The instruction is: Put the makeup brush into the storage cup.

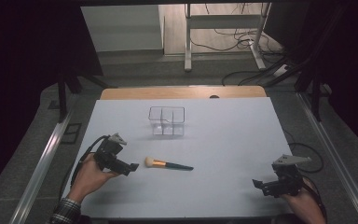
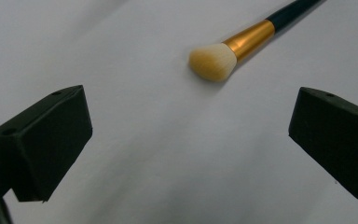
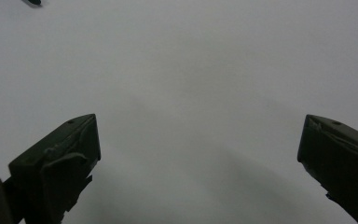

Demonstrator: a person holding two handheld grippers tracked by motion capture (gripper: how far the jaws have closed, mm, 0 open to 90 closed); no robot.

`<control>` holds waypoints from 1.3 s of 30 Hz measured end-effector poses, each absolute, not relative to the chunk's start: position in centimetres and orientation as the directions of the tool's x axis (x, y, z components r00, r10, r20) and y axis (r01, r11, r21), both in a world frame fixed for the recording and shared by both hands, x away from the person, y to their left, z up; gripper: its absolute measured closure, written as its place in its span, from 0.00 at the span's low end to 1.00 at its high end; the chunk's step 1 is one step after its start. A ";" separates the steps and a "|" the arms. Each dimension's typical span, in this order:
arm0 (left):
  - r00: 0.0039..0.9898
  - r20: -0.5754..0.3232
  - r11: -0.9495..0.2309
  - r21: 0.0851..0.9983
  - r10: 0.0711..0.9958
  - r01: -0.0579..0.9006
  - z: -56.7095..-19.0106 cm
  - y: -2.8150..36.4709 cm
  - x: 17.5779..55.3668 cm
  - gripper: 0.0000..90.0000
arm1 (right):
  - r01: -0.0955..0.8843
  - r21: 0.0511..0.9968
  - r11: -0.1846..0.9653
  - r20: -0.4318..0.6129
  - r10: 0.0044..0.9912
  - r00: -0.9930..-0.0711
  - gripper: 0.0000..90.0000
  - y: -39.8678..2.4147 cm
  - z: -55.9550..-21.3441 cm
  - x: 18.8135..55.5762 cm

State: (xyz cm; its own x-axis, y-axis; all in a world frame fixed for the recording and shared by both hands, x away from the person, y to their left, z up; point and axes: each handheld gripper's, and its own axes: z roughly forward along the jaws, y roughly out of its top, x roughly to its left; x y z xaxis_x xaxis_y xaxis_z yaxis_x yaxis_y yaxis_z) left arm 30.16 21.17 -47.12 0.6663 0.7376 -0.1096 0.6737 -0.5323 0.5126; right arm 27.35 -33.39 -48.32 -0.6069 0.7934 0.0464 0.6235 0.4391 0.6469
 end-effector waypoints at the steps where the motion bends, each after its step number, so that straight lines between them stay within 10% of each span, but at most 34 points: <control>1: 0.668 -0.109 -0.535 0.510 0.736 0.673 -47.2 21.0 30.2 0.00 | 0.622 0.647 0.440 0.046 0.793 -0.608 0.00 -33.4 -48.3 27.3; 39: 0.763 -0.101 -0.646 0.468 0.638 0.603 -47.2 14.9 33.3 0.01 | 0.624 0.643 0.443 0.046 0.792 -0.609 0.00 -33.4 -48.4 27.3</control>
State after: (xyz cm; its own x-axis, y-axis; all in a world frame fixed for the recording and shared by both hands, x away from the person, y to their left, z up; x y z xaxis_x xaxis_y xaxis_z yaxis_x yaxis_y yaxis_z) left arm 33.31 14.95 -47.20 0.7632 0.6383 -0.1009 0.6026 -0.6464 0.4681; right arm 27.29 -33.37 -48.36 -0.6092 0.7917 0.0461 0.6244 0.4430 0.6433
